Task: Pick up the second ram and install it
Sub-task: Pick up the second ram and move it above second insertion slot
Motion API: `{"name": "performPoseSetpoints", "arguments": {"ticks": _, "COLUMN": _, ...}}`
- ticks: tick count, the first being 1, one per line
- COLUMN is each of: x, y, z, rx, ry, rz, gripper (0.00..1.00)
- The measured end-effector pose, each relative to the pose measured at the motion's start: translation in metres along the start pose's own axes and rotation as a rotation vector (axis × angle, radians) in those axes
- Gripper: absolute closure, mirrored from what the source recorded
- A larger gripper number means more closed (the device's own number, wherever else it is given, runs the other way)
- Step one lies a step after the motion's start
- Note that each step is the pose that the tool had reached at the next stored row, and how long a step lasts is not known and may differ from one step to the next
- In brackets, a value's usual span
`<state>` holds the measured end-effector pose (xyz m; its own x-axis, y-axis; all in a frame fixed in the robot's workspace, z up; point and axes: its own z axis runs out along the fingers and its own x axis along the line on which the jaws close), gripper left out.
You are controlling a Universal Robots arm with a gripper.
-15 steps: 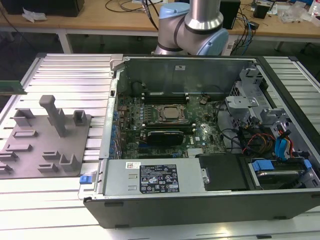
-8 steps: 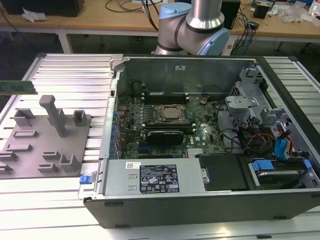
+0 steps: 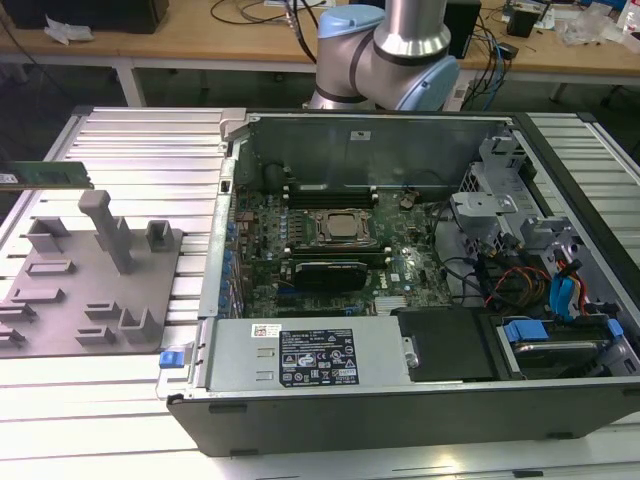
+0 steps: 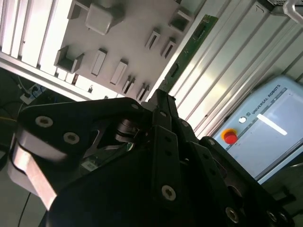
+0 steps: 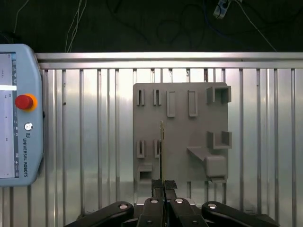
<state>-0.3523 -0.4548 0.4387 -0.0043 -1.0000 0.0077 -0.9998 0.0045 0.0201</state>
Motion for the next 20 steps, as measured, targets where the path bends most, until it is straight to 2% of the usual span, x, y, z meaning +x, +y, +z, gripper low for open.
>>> {"name": "performPoseSetpoints", "arguments": {"ticks": 10, "x": -0.0001, "y": -0.0197, "z": -0.0004, "rx": -0.0001, "ry": 0.0, "rz": 0.0, "gripper": 0.91}}
{"name": "performPoseSetpoints", "arguments": {"ticks": 12, "x": -0.0001, "y": -0.0284, "z": -0.0006, "rx": -0.0001, "ry": 0.0, "rz": 0.0, "gripper": 0.91}}
{"name": "performPoseSetpoints", "arguments": {"ticks": 16, "x": -0.0002, "y": -0.0367, "z": -0.0008, "rx": -0.0001, "ry": -0.0001, "rz": 0.0, "gripper": 0.91}}
{"name": "performPoseSetpoints", "arguments": {"ticks": 20, "x": -0.0003, "y": -0.0635, "z": -0.0013, "rx": 0.0, "ry": -0.0001, "rz": 0.0, "gripper": 0.91}}
